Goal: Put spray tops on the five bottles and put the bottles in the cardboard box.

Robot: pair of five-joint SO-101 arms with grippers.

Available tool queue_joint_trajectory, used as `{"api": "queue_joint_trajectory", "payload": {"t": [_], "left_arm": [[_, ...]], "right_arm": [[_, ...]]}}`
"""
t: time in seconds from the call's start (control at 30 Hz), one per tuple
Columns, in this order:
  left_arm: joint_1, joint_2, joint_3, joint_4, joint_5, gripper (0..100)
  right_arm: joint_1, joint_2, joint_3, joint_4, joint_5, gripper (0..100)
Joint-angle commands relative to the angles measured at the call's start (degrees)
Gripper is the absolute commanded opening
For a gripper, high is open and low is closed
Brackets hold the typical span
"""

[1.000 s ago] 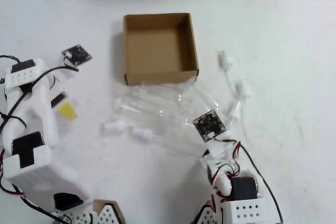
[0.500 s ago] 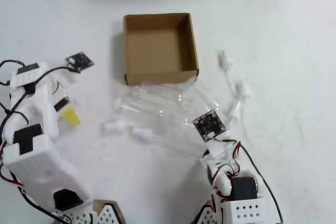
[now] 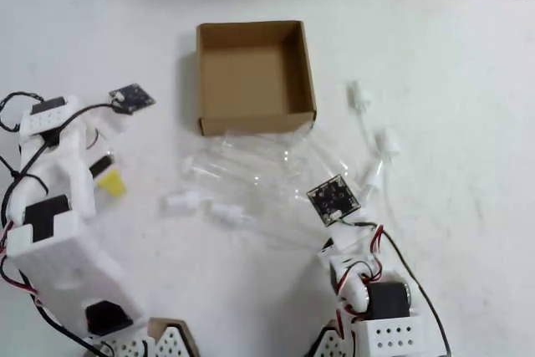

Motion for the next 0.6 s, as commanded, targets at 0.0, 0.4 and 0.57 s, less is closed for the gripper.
{"api": "queue_joint_trajectory", "payload": {"t": [0.0,0.4,0.57], "left_arm": [[2.1,-0.3,-7.2,9.3,-0.5,2],[11.3,-4.0,-24.8,29.8,14.9,2],[15.3,-13.1,-16.6,25.5,25.7,2]], "right_arm": [[0.4,-0.2,0.5,0.0,0.5,1.6],[0.3,-0.3,0.5,0.0,0.5,1.6],[0.3,-0.3,0.2,0.2,0.5,1.7]]}}
